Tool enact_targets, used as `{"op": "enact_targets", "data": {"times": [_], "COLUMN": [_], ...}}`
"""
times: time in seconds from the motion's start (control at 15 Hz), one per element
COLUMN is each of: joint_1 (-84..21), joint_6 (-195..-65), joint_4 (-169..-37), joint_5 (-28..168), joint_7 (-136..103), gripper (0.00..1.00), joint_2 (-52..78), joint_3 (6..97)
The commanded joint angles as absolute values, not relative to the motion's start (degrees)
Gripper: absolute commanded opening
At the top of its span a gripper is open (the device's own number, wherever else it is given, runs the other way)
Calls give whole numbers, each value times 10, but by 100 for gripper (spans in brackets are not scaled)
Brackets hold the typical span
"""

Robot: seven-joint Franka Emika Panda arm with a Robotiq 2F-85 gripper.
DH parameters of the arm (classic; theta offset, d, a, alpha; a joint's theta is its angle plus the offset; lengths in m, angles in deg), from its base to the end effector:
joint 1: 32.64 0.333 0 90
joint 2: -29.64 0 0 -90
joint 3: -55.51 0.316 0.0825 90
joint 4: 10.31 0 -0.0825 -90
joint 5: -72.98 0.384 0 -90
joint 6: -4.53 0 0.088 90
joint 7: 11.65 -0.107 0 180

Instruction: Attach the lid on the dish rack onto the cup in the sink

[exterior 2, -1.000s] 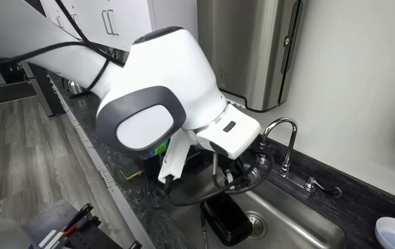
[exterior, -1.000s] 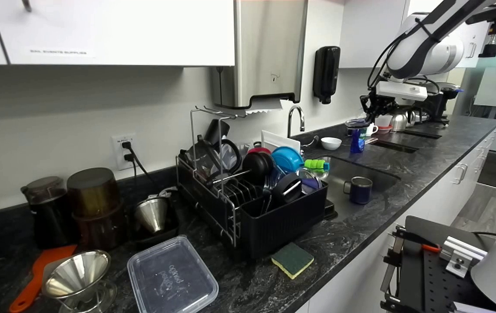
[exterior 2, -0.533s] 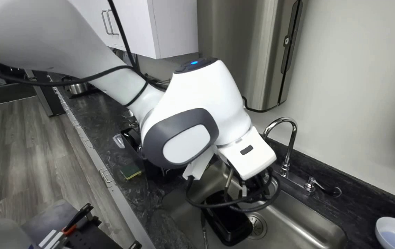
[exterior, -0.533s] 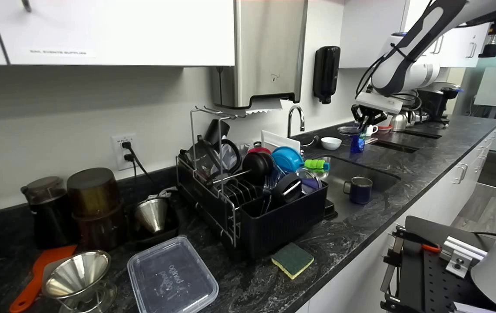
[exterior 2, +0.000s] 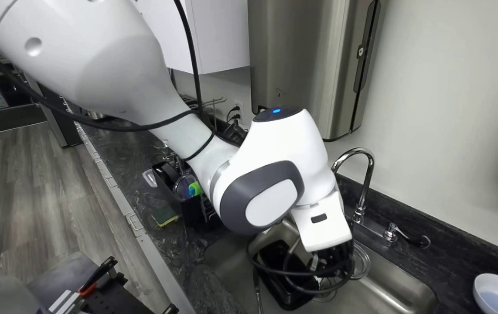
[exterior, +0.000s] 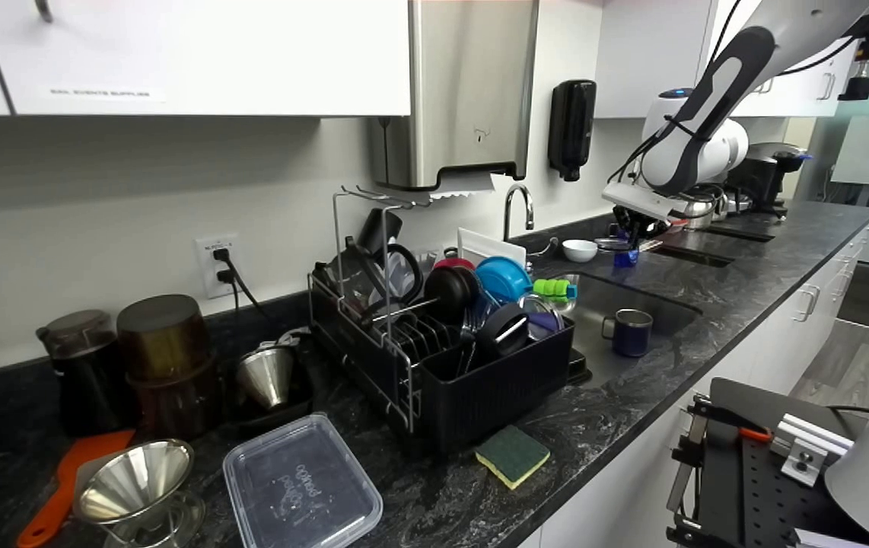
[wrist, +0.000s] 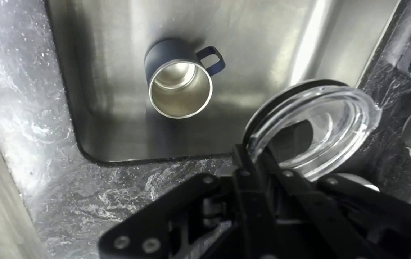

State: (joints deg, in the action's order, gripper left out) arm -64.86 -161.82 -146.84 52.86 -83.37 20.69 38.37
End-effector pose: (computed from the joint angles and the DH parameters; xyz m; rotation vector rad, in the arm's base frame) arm 0.3634 -0.3915 0.2947 1.8753 -2.3028 0.5848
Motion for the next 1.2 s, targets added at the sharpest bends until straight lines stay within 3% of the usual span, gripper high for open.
{"op": "enact_targets", "data": {"times": [0.0, 0.33, 0.4, 0.6, 1.13], "joint_1": [-636, -641, -591, -567, -537], "joint_6": [-1609, -1601, -1606, -1610, -1618], "joint_4": [-1459, -1465, -1468, -1466, -1442], "joint_5": [514, 521, 559, 592, 665], "joint_7": [-891, -906, -875, -854, -781], "gripper": [2, 2, 2, 2, 2], "joint_2": [188, 167, 160, 142, 94], "joint_3": [370, 368, 317, 281, 232]}}
